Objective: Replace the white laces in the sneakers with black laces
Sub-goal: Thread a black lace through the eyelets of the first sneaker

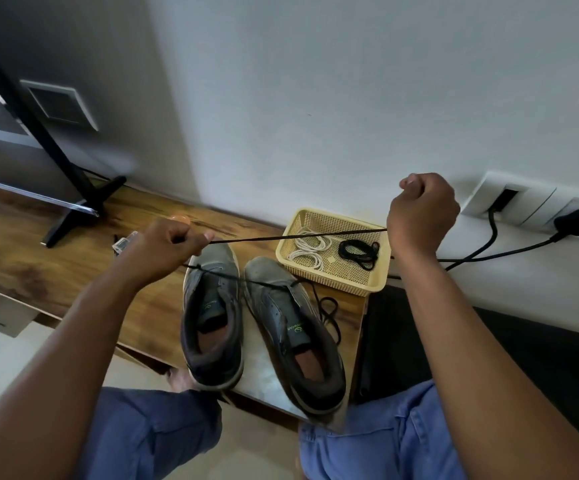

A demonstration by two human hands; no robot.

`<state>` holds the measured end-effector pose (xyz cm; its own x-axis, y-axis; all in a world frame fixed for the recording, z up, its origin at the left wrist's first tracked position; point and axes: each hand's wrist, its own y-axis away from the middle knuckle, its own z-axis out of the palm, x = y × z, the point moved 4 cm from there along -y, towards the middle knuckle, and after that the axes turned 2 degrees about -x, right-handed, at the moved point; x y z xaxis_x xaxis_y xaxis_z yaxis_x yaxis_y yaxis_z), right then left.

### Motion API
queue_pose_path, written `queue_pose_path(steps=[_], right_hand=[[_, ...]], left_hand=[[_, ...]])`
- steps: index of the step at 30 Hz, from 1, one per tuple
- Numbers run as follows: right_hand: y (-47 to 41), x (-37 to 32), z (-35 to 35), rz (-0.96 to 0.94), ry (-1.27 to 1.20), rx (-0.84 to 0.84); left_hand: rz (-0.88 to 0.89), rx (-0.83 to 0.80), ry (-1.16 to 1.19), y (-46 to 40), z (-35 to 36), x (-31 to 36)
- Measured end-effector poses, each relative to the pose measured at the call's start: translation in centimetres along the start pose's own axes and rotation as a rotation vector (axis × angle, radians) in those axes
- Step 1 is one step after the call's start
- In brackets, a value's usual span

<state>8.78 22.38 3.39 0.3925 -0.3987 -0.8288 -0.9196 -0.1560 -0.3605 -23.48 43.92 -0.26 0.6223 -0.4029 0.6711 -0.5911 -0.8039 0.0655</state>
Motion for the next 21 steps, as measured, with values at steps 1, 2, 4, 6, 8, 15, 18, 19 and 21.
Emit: queue_pose_path(steps=[1,2,4,6,8,15,18,19,21], right_hand=[[-0.1,0.0,-0.1,-0.008,0.017,0.011],[-0.1,0.0,-0.2,-0.018,0.035,0.015],[0.0,-0.1,-0.3,-0.038,0.046,0.001],[0.5,-0.4,0.1,-0.09,0.024,-0.046],[1.2,-1.0,0.8,-0.147,-0.018,-0.122],[5.1,-3.1,4.3,-0.232,-0.143,-0.53],[6.5,-3.4,5.3,-0.21,-0.174,-0.69],[7.0,-3.4,5.5,-0.211,-0.186,-0.733],[7.6,-3.5,5.7,-0.206,-0.202,-0.812]], left_hand=[[-0.028,0.009,-0.029,-0.1,-0.1,-0.4],[-0.049,0.008,-0.054,-0.1,-0.2,-0.9],[-0.061,-0.045,-0.046,-0.2,-0.1,-1.3],[-0.062,-0.122,0.021,0.0,0.2,-0.8],[-0.08,-0.153,0.087,0.2,0.8,-0.1],[0.046,-0.35,-0.076,0.6,4.0,3.9],[0.128,-0.451,-0.375,1.3,6.2,5.4],[0.143,-0.445,-0.441,1.4,7.1,5.7],[0.143,-0.37,-0.528,1.2,8.1,6.1]])
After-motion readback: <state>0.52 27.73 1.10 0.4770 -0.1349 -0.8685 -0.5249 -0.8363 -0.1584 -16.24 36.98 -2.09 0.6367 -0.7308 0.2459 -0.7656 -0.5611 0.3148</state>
